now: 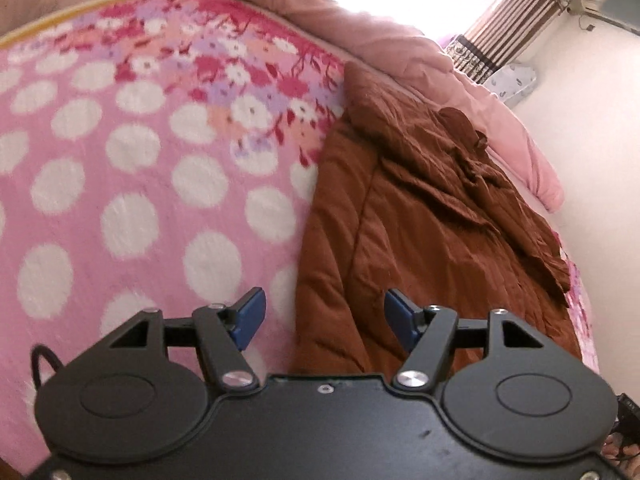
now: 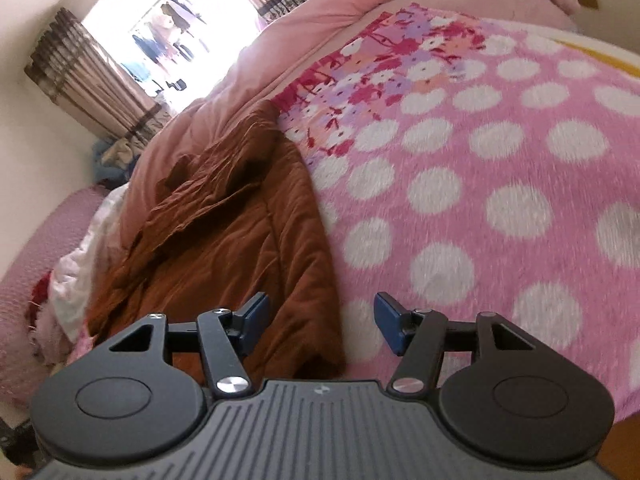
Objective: Fold large clothes
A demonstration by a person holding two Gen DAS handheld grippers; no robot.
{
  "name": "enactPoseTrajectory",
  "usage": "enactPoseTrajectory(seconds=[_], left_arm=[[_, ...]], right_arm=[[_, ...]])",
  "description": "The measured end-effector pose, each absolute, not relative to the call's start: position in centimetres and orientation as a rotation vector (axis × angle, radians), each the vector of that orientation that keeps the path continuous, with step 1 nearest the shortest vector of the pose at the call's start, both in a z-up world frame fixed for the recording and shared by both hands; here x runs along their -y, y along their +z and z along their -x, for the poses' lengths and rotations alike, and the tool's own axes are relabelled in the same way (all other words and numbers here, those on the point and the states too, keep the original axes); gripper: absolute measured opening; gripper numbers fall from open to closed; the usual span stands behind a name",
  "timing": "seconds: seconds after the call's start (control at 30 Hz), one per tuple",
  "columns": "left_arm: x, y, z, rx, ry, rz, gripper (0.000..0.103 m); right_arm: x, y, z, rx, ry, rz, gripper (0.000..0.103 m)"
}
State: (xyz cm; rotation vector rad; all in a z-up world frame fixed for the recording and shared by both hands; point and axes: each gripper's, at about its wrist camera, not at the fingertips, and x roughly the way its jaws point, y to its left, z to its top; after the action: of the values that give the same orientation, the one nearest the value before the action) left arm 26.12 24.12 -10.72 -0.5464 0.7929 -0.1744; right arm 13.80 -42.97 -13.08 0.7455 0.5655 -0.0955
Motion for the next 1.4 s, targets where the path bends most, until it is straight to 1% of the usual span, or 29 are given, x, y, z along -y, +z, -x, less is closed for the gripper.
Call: enactPoseTrajectory(seconds=[0.33,0.47,0.53,0.6,0.63,0.67,0.7,0.73,0.77,0.83,0.97,1.13,1.27,1.4], left_arm=[[-23.2,-11.4,-25.3,-0.806,-0.264,0.642,0.072],[-23.6,-12.1,-25.4,-0.820,-0.316,0.735,0.072],[-23.5,-12.2,-25.2,-0.816,-0.328,0.755,0.069],[-23.2,-12.0,-25.2,-0.813,-0.323,0.745,0.065],[-23.1,-11.9,-25.1,-0.814,-0.319,0.740,0.064],[-23.0,-11.8,-25.0,-0.811,-0.314,0.730,0.059],[-22.8,-11.7,-25.0,-0.813,-0.311,0.716,0.037],[-22.6,-11.7,-25.1,-0.824,-0.314,0.707,0.022],[-22.5,-11.8,-25.2,-0.832,-0.319,0.708,0.019],[-22.4,-11.6,-25.1,-0.820,-0.321,0.702,0.017],[-22.5,-10.3,-25.0,-0.767,-0.362,0.717,0.015],[-22.8,-7.8,-26.4,-0.702,-0.400,0.758,0.014],[-22.8,-5.4,-29.7,-0.666,-0.423,0.773,0.014],[-22.7,-2.5,-34.7,-0.631,-0.426,0.756,0.014]], right_arm=[[41.8,-13.8,-13.4,-0.575,-0.009,-0.768,0.072],[41.4,-13.8,-13.6,-0.575,-0.001,-0.776,0.078],[41.1,-13.6,-13.8,-0.577,0.000,-0.761,0.081],[40.9,-13.6,-13.9,-0.576,-0.002,-0.752,0.082],[40.8,-13.6,-13.9,-0.574,-0.004,-0.750,0.080],[40.7,-13.6,-13.9,-0.575,-0.008,-0.744,0.068],[40.6,-13.6,-14.0,-0.584,-0.018,-0.733,0.058],[40.4,-13.6,-14.1,-0.601,-0.029,-0.721,0.036],[40.3,-13.7,-14.1,-0.612,-0.031,-0.716,0.026],[40.4,-13.8,-13.9,-0.601,-0.024,-0.730,0.018],[41.2,-13.3,-13.5,-0.558,0.023,-0.808,0.013],[41.9,-11.6,-13.8,-0.473,0.100,-0.889,0.011],[42.7,-9.3,-15.8,-0.405,0.135,-0.928,0.011],[43.8,-6.4,-20.0,-0.363,0.148,-0.919,0.010]])
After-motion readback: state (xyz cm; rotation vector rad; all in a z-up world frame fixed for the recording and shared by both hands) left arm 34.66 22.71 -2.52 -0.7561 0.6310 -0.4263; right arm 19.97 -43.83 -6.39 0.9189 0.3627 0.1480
